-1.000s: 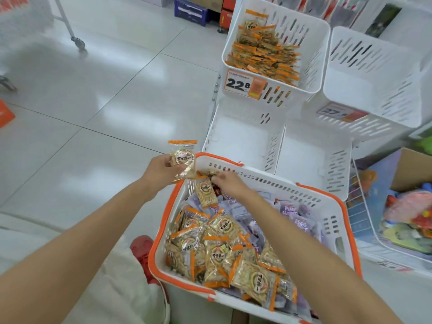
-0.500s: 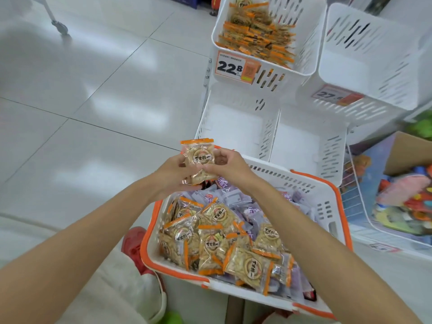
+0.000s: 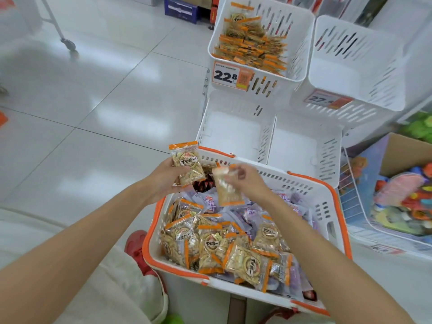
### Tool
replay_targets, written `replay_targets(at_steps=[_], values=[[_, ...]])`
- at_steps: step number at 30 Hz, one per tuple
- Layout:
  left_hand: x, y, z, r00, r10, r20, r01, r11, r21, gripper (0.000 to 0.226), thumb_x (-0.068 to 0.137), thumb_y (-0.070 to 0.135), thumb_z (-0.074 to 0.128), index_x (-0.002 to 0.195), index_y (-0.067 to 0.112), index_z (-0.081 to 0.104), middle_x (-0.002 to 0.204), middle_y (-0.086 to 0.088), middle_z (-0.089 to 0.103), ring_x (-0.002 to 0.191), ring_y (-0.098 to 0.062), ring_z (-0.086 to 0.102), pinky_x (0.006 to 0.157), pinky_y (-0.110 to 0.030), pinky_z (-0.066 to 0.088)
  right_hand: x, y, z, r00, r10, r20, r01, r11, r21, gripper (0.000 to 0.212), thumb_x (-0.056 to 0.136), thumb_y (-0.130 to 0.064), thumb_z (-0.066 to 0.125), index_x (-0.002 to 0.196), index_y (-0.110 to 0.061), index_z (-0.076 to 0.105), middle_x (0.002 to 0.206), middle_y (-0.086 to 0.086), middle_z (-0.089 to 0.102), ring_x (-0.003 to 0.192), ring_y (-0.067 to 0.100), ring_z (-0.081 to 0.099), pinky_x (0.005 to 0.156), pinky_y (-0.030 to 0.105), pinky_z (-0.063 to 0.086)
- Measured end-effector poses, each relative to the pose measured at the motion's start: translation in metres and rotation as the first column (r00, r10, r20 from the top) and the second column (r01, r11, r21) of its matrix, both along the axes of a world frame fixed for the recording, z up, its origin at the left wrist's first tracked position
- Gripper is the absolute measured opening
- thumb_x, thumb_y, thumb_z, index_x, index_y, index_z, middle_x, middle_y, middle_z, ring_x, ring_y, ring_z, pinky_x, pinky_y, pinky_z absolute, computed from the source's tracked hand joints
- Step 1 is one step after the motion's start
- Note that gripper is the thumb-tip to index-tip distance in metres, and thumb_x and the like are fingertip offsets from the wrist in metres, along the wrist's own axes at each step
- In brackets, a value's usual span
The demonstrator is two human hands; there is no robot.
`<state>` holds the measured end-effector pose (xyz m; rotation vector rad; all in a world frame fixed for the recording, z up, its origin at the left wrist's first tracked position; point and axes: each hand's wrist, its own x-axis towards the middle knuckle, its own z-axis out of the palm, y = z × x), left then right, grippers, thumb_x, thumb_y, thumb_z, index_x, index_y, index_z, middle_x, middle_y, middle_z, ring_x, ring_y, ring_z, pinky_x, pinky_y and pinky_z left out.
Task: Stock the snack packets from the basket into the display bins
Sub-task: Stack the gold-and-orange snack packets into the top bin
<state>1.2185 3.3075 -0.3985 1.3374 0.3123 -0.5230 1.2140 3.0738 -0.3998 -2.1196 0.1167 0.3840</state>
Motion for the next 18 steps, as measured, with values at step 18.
replay_targets(at_steps=[18], values=[[0.106, -0.072, 0.137, 0.707, -0.599, 0.377, 0.474, 0.796, 0.376, 0.059, 0.091, 0.014, 0.068, 0.140, 0.032, 0.040, 0.112, 0.003, 0.070, 0.101, -0.015, 0.069, 0.090, -0.033, 0.056, 0.110, -0.041, 0.195, 0.939, 0.344, 0.011, -0.345, 0.939, 0.022, 0.040, 0.083, -0.014, 0.077, 0.120, -0.014, 0.062, 0.108, 0.012, 0.071, 0.090, 0.018, 0.068, 0.082, 0.032, 0.058]])
